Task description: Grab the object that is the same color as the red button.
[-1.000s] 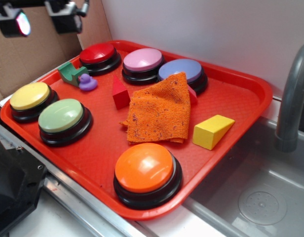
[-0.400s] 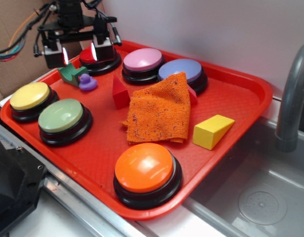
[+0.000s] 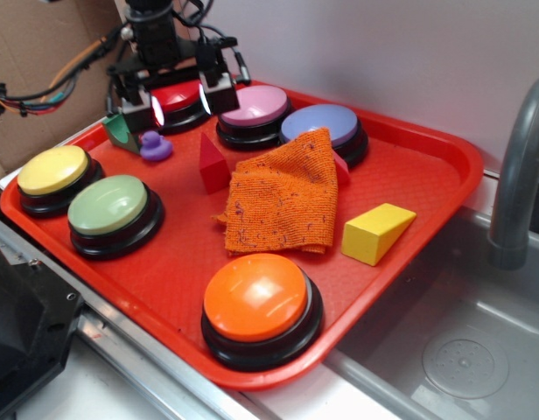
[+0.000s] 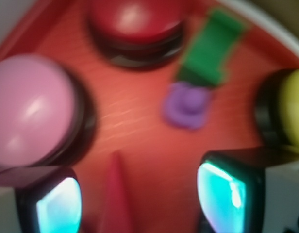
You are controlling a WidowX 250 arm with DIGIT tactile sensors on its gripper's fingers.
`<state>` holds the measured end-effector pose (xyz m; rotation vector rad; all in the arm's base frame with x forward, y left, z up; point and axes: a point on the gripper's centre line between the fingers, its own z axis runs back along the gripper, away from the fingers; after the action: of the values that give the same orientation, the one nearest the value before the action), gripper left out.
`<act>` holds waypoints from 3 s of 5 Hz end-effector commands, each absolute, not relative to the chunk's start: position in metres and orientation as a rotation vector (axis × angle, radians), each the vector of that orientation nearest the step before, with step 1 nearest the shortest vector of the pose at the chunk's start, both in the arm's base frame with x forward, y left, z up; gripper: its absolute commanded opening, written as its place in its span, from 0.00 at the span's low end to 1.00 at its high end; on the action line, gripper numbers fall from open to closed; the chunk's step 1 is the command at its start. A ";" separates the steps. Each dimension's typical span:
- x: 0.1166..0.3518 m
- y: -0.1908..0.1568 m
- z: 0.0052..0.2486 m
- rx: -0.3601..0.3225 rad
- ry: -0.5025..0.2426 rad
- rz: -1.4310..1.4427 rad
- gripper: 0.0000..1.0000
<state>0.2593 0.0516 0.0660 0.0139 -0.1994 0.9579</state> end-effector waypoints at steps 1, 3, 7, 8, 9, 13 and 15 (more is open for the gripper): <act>0.268 0.051 0.056 -0.050 -0.223 0.882 1.00; 0.270 0.051 0.039 -0.095 -0.206 0.873 1.00; 0.270 0.049 0.025 -0.186 -0.177 0.812 0.00; 0.270 0.050 0.026 -0.190 -0.173 0.816 0.00; 0.260 0.060 0.045 -0.203 -0.182 0.774 0.00; 0.231 0.033 0.212 -0.031 -0.099 0.278 0.00; 0.215 -0.008 0.217 -0.003 -0.160 0.112 0.00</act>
<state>0.2142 -0.0153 0.2047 -0.0013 -0.1114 0.1082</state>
